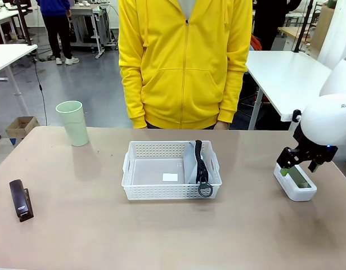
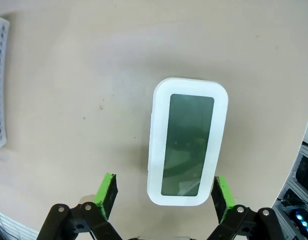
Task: Efficiently arrange items inside the basket to fit them all.
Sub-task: Pick up the Digital clock and place it inside the Organizing basket.
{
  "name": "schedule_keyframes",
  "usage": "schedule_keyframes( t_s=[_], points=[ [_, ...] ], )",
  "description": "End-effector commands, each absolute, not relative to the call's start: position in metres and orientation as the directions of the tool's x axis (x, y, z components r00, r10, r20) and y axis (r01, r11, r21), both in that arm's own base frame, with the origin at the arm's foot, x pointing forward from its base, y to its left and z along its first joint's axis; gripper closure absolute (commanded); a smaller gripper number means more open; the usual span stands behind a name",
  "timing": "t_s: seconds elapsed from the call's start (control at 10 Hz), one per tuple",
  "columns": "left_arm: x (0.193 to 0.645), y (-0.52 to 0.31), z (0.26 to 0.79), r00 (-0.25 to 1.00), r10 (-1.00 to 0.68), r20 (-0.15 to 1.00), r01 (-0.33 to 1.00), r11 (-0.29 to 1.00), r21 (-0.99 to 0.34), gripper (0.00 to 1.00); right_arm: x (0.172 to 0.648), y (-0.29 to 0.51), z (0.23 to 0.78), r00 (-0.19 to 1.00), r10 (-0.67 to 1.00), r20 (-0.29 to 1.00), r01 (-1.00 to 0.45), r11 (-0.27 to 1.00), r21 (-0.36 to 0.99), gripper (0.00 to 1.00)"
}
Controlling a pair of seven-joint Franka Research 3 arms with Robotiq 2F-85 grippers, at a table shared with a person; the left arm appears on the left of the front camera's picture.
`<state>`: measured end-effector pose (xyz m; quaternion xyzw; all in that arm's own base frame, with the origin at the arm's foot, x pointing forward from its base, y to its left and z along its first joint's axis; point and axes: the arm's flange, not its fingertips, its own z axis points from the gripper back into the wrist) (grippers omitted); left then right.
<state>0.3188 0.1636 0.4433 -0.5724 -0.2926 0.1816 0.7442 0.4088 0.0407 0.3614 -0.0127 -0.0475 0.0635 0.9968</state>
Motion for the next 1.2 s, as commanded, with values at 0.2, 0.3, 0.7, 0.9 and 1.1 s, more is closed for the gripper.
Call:
schedule_keyframes(
  t_s=[0.2, 0.3, 0.7, 0.9, 1.1],
  points=[
    [0.316, 0.164, 0.443, 0.767, 0.595, 0.241, 0.082, 0.283, -0.956, 0.0, 0.428, 0.043, 0.341, 0.991, 0.132, 0.025, -0.13, 0.989, -0.077, 0.0],
    [0.316, 0.164, 0.443, 0.767, 0.595, 0.241, 0.082, 0.283, -0.956, 0.0, 0.433, 0.04, 0.334, 0.992, 0.124, 0.023, -0.123, 0.991, -0.06, 0.0],
    [0.316, 0.164, 0.443, 0.767, 0.595, 0.241, 0.082, 0.283, -0.956, 0.0, 0.443, 0.031, 0.309, 0.998, 0.067, -0.011, -0.068, 0.993, -0.096, 0.0],
    [0.316, 0.164, 0.443, 0.767, 0.595, 0.241, 0.082, 0.283, -0.956, 0.0, 0.442, 0.024, 0.314, 0.998, 0.055, 0.007, -0.054, 0.994, -0.091, 0.0],
    [0.316, 0.164, 0.443, 0.767, 0.595, 0.241, 0.082, 0.283, -0.956, 0.0, 0.441, 0.024, 0.32, 0.998, 0.062, 0.024, -0.06, 0.995, -0.075, 0.0]
  ],
)
